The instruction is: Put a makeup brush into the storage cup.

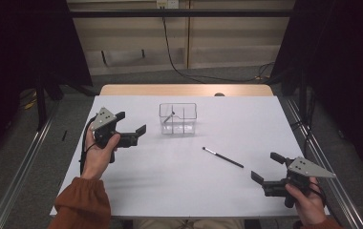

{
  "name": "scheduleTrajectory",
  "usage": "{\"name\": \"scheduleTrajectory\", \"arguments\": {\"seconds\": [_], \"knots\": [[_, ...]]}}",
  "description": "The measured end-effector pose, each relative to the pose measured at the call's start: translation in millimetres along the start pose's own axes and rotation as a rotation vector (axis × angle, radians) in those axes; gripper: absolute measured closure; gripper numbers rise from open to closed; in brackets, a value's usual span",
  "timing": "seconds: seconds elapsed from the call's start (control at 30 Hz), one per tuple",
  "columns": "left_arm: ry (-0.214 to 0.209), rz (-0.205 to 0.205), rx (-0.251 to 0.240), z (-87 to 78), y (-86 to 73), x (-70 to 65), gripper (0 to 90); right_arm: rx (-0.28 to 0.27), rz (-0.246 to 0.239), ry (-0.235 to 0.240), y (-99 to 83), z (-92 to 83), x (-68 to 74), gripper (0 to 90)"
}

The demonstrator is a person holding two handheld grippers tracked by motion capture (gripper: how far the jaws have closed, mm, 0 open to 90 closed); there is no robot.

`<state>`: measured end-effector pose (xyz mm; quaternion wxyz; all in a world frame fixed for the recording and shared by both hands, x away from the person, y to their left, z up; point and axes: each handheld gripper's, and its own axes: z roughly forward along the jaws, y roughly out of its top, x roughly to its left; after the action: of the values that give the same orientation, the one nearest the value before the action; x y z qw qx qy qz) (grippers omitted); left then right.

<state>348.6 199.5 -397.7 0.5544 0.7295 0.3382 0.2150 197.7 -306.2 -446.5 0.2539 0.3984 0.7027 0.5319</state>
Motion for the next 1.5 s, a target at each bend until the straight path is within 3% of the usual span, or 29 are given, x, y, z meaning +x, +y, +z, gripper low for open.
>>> {"name": "scheduleTrajectory", "arguments": {"seconds": [0.07,0.17,0.4,0.53,0.9,1.5], "knots": [[-0.030,0.014,0.015,-2.3,-5.7,-3.6,3.8,0.000,0.000,0.001,0.0,0.1,-0.1,0.0],[-0.031,0.005,0.010,-6.5,-13.6,-7.1,3.5,0.000,0.000,0.001,0.0,-0.2,-0.1,0.0],[-0.003,-0.016,-0.013,-19.8,-16.3,-5.7,3.1,0.001,0.001,0.002,0.2,0.1,0.2,0.0],[0.016,-0.003,0.010,-24.0,-20.9,-4.8,3.0,0.001,0.003,0.003,0.1,0.6,0.2,0.0],[0.014,0.002,0.032,-41.0,-33.5,-11.6,2.7,0.002,0.002,0.002,0.0,0.4,0.3,0.0],[0.022,-0.029,-0.001,-73.8,-58.8,-25.4,2.3,0.001,0.011,-0.007,1.3,3.3,-0.4,0.0]]}}
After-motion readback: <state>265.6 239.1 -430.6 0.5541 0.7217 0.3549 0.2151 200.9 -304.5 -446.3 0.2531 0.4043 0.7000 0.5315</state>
